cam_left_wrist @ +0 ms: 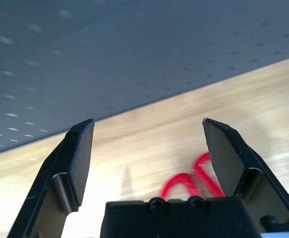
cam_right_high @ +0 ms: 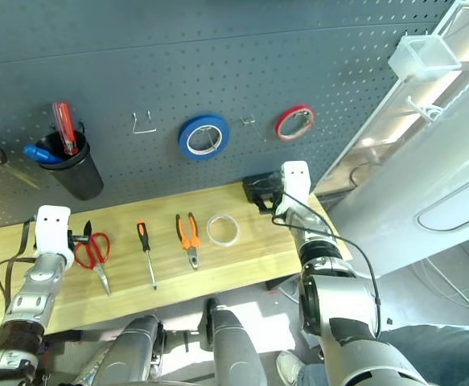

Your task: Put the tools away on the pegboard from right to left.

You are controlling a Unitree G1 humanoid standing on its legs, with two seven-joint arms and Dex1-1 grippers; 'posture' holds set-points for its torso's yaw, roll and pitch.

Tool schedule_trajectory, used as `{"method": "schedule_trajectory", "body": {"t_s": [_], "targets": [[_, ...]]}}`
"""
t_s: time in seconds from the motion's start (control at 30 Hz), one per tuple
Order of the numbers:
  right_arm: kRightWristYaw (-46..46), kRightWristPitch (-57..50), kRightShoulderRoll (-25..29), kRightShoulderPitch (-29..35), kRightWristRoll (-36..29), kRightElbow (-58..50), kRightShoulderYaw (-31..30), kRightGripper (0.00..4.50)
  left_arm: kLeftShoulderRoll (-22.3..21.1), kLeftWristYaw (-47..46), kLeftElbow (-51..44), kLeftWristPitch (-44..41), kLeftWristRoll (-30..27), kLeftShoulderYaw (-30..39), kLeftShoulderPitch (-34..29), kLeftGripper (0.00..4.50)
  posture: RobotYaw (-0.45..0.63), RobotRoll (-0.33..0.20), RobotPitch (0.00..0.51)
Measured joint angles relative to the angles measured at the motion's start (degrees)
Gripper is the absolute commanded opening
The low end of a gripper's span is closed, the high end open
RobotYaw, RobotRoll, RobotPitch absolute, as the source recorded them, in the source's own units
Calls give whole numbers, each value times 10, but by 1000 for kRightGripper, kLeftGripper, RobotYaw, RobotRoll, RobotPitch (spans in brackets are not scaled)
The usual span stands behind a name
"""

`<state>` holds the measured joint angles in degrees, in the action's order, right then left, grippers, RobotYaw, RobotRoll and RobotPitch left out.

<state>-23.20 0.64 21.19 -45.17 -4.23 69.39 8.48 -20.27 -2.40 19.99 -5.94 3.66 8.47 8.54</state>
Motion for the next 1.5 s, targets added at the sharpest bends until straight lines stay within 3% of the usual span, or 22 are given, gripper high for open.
{"method": "schedule_trajectory", "body": {"t_s": [0.17, 0.27, 0.43, 0.67, 0.9, 1.07, 1.33, 1.37, 1.5], "targets": [[-8, -1, -2, -3, 1, 11, 0, 4500, -2, -3, 4, -7, 5, 4, 1, 4483, 81, 0, 188], [-18, -41, -1, -11, 0, 13, 2, 4500, 0, 40, 0, -16, 1, -13, 8, 4483, 79, 0, 186], [-41, -138, -11, -22, -1, 8, -2, 4500, 6, 174, -44, -69, -8, -107, 39, 4483, 68, 0, 183], [-24, -185, -34, -18, 8, 7, -15, 4500, -4, 314, -66, -93, 23, -238, 83, 4483, 82, 0, 174], [-2, -210, -51, -17, 28, 12, -35, 4500, 7, 363, -53, -78, 50, -291, 131, 4483, 85, 0, 173], [-1, -221, -61, -14, 42, 17, -50, 3207, 9, 365, -37, -73, 58, -291, 136, 4500, 83, 0, 176], [-6, -231, -65, -9, 53, 23, -61, 246, 8, 367, -34, -73, 60, -291, 135, 4500, 69, 0, 175], [-7, -231, -65, -9, 54, 22, -63, 20, 8, 367, -33, -73, 60, -291, 136, 4500, 69, 0, 175], [-8, -232, -55, -7, 55, 16, -68, 20, 9, 366, -30, -71, 60, -289, 140, 4500, 51, 0, 170]]}}
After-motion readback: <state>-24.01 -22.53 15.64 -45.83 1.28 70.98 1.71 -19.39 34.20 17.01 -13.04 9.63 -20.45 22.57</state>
